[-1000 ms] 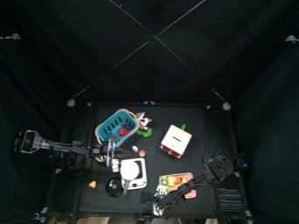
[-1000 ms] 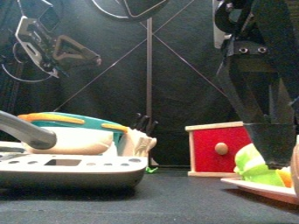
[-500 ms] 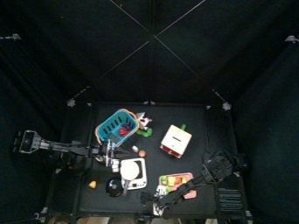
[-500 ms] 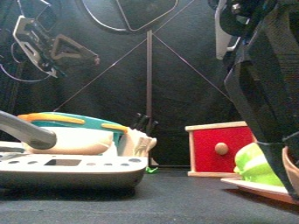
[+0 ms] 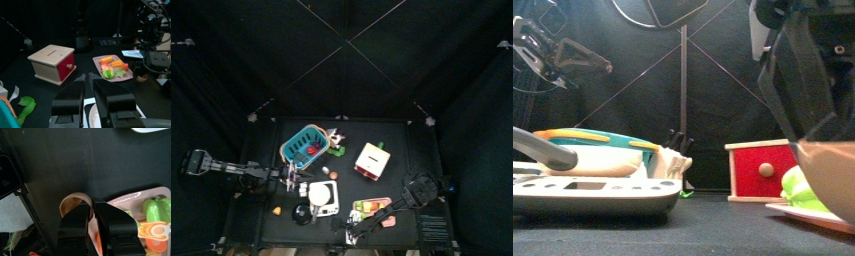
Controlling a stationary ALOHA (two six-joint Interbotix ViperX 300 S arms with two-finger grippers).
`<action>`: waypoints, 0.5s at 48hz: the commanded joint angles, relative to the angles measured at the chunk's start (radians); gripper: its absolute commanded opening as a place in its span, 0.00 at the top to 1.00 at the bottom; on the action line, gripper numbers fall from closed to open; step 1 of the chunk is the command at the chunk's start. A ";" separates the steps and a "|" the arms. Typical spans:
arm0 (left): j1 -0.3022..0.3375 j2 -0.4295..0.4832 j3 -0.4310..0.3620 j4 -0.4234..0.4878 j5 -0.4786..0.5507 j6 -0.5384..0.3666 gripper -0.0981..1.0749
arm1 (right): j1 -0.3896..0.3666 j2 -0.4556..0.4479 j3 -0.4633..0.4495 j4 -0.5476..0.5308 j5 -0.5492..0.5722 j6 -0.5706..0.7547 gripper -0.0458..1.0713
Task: Grab eggshell
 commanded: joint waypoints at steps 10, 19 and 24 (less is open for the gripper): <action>-0.002 -0.012 -0.018 0.003 0.021 0.000 0.42 | -0.023 -0.087 -0.014 -0.008 0.002 -0.002 0.53; -0.002 -0.012 -0.018 0.003 0.021 0.000 0.42 | -0.037 -0.087 -0.006 -0.008 -0.002 -0.005 0.53; -0.002 -0.012 -0.021 0.006 0.021 0.000 0.42 | -0.055 -0.094 0.003 -0.009 -0.006 -0.023 0.53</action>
